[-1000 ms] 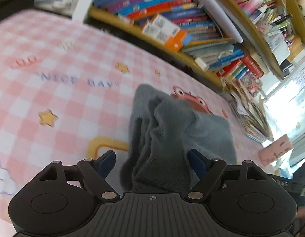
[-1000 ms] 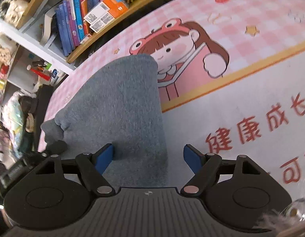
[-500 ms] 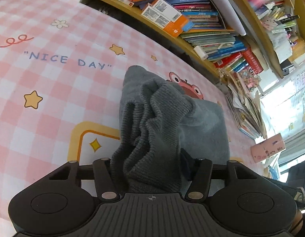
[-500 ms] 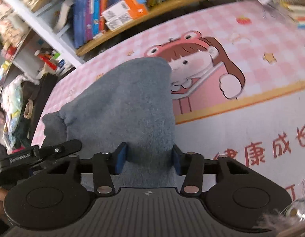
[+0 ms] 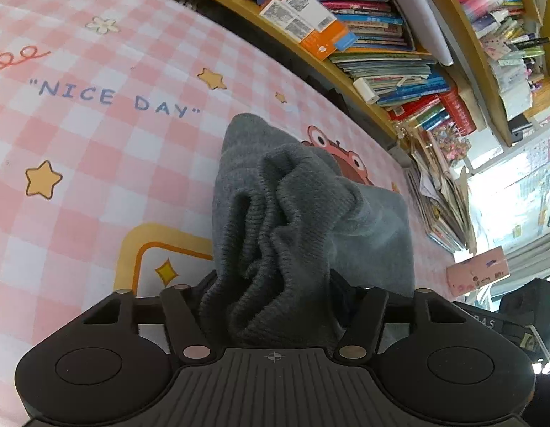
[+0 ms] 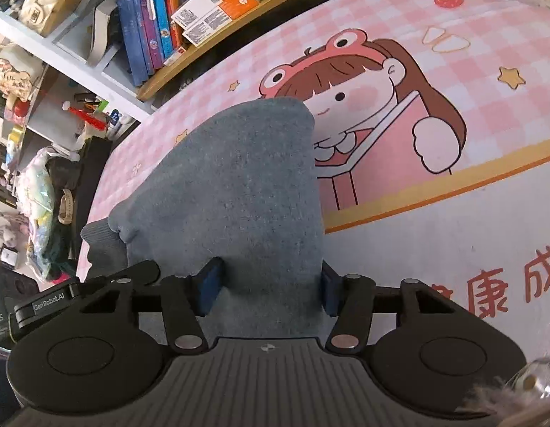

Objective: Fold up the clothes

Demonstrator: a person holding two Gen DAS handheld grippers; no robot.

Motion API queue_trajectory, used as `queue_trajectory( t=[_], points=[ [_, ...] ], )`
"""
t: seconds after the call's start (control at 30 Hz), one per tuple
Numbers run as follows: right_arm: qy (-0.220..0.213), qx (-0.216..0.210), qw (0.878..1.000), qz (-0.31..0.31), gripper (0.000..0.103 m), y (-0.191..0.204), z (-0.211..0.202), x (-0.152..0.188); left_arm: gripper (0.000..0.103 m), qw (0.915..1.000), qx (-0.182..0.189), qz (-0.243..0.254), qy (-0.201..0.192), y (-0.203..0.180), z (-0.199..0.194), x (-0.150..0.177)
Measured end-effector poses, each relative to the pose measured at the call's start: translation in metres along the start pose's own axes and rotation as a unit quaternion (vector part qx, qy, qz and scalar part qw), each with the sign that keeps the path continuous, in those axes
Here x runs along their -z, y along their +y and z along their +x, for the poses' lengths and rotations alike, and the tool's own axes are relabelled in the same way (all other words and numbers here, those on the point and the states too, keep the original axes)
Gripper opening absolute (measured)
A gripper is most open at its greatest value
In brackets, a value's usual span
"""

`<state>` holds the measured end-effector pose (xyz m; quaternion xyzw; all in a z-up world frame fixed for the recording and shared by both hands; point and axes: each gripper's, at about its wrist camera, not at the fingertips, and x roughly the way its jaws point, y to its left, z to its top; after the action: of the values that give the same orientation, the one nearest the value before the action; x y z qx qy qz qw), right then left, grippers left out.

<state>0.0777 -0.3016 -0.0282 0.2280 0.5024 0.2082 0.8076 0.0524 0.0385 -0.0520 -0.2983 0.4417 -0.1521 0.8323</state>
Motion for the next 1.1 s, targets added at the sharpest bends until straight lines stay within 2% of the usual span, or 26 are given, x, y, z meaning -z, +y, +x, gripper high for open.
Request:
queue_trajectory(
  t=[0.03, 0.1, 0.23, 0.53, 0.87, 1.1],
  points=[
    [-0.006, -0.001, 1.000, -0.008, 0.039, 0.003, -0.003, 0.000, 0.053, 1.0000, 0.002, 0.003, -0.004, -0.002, -0.002, -0.001],
    [-0.025, -0.007, 0.999, -0.029, 0.036, 0.010, -0.010, -0.003, 0.052, 0.9999, 0.005, 0.009, -0.012, -0.005, -0.005, -0.003],
    [-0.054, -0.014, 0.997, -0.057, 0.036, 0.022, -0.018, -0.017, 0.052, 0.9993, 0.020, 0.009, -0.030, -0.009, -0.007, -0.017],
    [-0.065, -0.020, 0.995, -0.069, 0.036, 0.027, -0.001, -0.064, 0.052, 0.9986, 0.021, 0.023, -0.043, -0.012, 0.008, -0.062],
    [-0.073, -0.018, 0.994, -0.084, 0.036, 0.028, 0.034, -0.126, 0.052, 0.9977, 0.016, 0.034, -0.056, -0.009, 0.041, -0.120],
    [-0.077, -0.017, 0.992, -0.094, 0.036, 0.022, 0.060, -0.162, 0.053, 0.9972, 0.014, 0.038, -0.063, -0.005, 0.065, -0.148]
  ],
)
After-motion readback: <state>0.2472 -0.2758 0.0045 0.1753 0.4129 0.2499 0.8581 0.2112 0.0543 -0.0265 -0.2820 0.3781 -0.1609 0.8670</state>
